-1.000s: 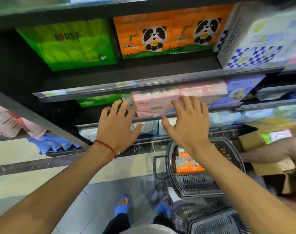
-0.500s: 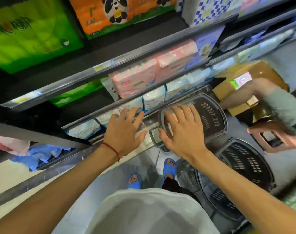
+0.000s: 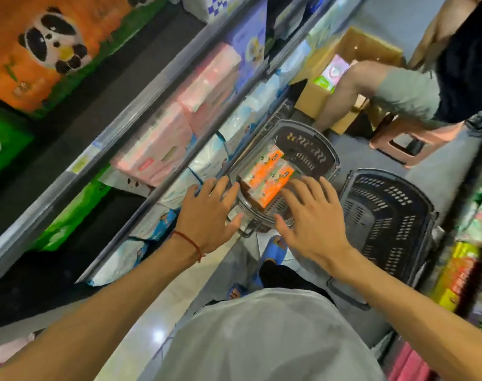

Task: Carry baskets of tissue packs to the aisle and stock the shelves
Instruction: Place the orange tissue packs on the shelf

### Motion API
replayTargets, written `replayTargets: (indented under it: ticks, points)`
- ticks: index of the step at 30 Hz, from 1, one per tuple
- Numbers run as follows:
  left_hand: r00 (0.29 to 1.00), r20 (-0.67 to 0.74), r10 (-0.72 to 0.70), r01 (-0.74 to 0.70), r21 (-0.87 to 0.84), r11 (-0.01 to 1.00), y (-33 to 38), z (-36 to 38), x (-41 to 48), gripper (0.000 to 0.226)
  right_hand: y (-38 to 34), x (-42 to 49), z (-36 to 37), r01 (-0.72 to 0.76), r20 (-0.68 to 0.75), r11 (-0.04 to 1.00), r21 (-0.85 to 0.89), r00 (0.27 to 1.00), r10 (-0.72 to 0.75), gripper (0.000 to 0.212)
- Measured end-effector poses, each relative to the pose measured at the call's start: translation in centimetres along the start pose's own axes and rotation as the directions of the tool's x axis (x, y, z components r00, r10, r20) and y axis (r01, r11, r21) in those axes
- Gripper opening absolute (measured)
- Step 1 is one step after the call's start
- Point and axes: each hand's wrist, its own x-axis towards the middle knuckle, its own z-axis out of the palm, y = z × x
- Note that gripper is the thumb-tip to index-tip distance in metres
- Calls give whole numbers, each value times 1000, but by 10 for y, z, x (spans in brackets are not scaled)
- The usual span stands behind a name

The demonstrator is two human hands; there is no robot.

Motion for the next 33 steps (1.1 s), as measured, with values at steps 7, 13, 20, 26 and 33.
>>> replayTargets:
  ticks: [7,13,20,26,33]
  points:
    - [999,0,39,-39,-28,999,0,1,89,67,59,43,17,-117,34,993,25,993,116,57]
    - [987,23,162,-161,-38,986,-16,16,163,65,77,74,40,-206,123,979,6,971,204,58]
    - [951,20,308,-305,-102,947,-38,64,255,57,65,108,93,-454,134,890,26,884,447,51]
    - [885,61,462,-459,-53,887,-51,125,304,52,48,136,164,-598,184,798,74,795,578,50]
    - [871,98,481,-475,-81,876,-66,219,349,60,26,161,278,-740,373,657,146,656,656,58]
